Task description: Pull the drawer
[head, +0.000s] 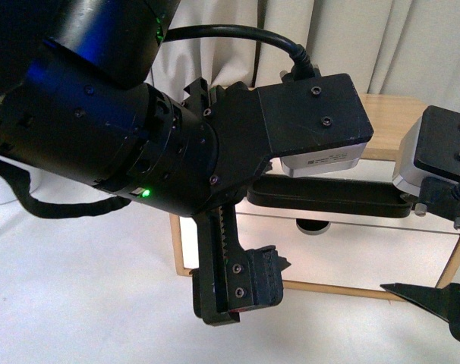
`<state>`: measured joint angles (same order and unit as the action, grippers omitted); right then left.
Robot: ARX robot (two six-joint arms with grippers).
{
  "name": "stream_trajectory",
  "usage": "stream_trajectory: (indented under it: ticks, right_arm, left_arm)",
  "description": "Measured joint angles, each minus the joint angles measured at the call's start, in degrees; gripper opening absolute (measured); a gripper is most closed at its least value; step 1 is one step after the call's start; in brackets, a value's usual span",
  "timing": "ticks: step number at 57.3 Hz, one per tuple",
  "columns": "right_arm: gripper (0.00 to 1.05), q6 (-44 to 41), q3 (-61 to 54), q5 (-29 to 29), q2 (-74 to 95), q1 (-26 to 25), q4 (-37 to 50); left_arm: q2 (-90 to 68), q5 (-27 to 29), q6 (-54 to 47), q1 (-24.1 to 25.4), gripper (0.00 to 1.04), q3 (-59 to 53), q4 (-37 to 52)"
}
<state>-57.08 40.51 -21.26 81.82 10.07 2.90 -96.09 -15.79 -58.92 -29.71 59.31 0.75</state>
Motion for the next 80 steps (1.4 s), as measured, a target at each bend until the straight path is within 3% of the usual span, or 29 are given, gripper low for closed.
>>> stream_trajectory:
  ticks: [40, 80]
  right_arm:
    - [0.96, 0.9, 3.5, -0.5, 5.4, 0.8, 3.6]
    - [0.96, 1.0, 5.2, -1.4, 10.6, 0.1, 5.2]
  left_arm:
    - [-8.0, 1.1, 0.1, 0.8, 0.98, 7.9, -6.1]
    - [-11.4, 4.2, -3.8, 0.6, 0.98, 10.4, -6.3]
